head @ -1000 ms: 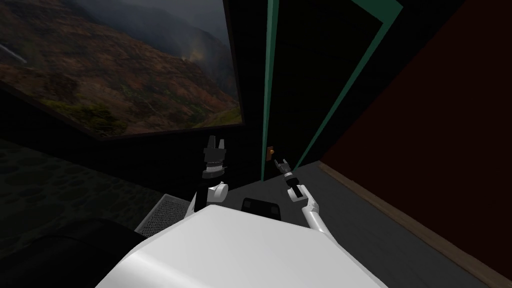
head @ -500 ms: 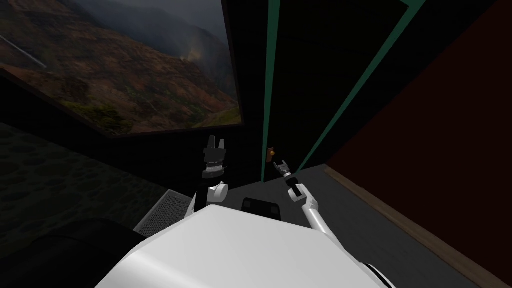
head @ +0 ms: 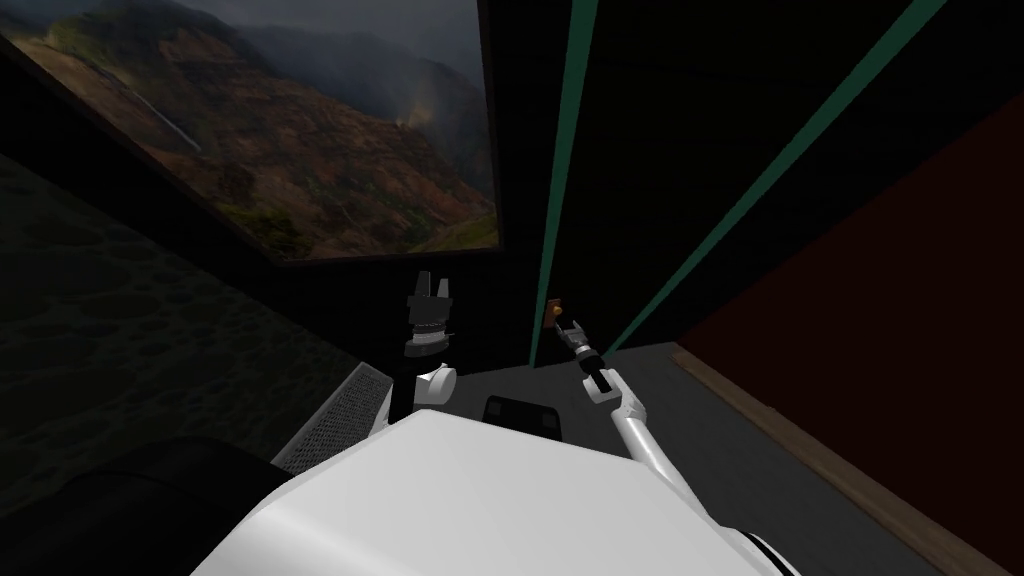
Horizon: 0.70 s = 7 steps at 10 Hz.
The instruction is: Pull the door open
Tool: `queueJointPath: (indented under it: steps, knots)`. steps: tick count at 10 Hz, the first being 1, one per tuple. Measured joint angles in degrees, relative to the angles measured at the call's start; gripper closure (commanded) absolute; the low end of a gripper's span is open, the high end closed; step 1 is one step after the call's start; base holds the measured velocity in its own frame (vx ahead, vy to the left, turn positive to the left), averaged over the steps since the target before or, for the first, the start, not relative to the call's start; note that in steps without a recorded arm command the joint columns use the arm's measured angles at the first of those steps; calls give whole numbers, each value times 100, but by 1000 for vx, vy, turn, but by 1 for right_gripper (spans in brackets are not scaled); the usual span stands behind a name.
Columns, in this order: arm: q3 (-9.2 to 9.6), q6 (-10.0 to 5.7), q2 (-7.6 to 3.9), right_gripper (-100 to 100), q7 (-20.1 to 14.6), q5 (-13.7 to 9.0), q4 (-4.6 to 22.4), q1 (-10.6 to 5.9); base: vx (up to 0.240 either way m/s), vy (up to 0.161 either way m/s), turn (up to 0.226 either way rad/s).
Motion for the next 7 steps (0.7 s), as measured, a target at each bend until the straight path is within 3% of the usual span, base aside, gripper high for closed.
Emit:
queueJointPath:
  steps: [3,4,5,7]
  knots:
    - [-444,-214,-54,-100,178,-193,414,-68,50,42,283]
    - [-605,-224,-126,-100,206,-278,477,-69,66,49,254]
    - [-712,-173,-196,-100,195,-344,363,33,41,23,36]
    - [-852,-171,-214,-100,232,-407,483,-28,30,18,170]
